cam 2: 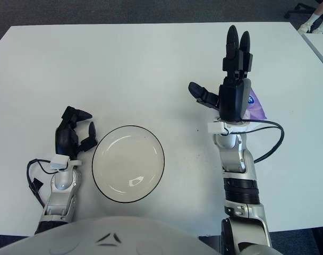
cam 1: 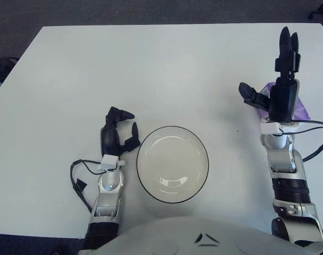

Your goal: Put the tissue paper into the plate.

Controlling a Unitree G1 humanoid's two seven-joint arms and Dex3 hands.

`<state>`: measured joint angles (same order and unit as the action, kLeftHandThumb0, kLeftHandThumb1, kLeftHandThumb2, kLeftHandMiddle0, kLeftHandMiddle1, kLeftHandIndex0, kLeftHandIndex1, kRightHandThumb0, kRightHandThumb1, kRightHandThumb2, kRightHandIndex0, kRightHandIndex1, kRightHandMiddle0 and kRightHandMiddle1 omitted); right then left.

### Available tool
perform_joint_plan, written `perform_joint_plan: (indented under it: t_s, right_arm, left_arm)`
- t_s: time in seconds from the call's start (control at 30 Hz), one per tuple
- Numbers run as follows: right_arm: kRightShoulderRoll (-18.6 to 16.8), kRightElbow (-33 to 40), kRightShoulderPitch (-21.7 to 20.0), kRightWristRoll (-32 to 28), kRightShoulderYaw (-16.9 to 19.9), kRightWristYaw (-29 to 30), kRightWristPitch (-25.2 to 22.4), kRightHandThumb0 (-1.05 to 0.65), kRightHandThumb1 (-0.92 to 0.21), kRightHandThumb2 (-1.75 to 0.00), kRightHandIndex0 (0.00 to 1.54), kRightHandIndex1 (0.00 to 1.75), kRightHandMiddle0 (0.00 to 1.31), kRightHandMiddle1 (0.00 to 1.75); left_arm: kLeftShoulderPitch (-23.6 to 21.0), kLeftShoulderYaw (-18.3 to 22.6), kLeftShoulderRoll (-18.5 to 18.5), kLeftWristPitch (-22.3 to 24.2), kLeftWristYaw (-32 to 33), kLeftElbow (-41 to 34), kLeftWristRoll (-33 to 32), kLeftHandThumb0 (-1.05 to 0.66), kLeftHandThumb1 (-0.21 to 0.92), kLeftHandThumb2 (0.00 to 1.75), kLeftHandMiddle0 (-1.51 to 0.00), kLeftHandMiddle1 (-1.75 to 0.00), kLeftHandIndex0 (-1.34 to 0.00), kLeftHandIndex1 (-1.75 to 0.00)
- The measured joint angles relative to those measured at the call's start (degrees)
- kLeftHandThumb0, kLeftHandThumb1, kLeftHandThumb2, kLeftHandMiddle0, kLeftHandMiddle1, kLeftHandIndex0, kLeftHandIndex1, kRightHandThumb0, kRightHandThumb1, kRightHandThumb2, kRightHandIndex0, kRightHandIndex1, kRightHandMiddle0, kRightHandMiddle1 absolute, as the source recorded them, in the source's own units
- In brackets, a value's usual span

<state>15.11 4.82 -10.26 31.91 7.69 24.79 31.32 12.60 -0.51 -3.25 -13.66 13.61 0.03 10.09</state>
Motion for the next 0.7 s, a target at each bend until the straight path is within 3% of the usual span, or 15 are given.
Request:
perform_joint_plan:
  t_s: [0.13,0.23,0.5,0.7]
  right_arm:
    - [0.05,-0.12,0.0,-0.19,0.05,0.0,0.0,-1.05,-0.92,-0.66,0.0,0.0,0.0,0.0]
    - [1.09,2.52,1.16,0.26,1.74,-4.75,-3.47,-1.03,-0.92,-0.48,0.0,0.0,0.0,0.0]
    - [11.22,9.65,4.76,2.24,9.42,-25.11,-20.85,-0.94,-0.84,-0.34,0.0,0.0,0.0,0.0]
    - [18.3,13.65,5.33,3.61,13.59,-39.34,-34.53,-0.89,-0.72,-0.43,0.0,0.0,0.0,0.0]
  left_arm:
    - [-0.1,-0.07,0.0,0.0,-0.07,0.06,-0.05,-0.44,0.45,1.17,-1.03,-1.75,-0.51,-1.75]
    - [-0.76,-0.15,-0.06,-0.46,-0.1,-0.58,-0.09,-0.44,0.45,1.16,-1.03,-1.75,-0.51,-1.75]
    - [-1.23,-0.12,-0.27,-1.17,-0.1,-1.28,-0.35,-0.44,0.45,1.16,-1.03,-1.75,-0.5,-1.75]
    - [-1.11,-0.17,-0.32,-1.37,-0.13,-0.51,-0.39,-0.44,0.44,1.18,-1.04,-1.75,-0.51,-1.75]
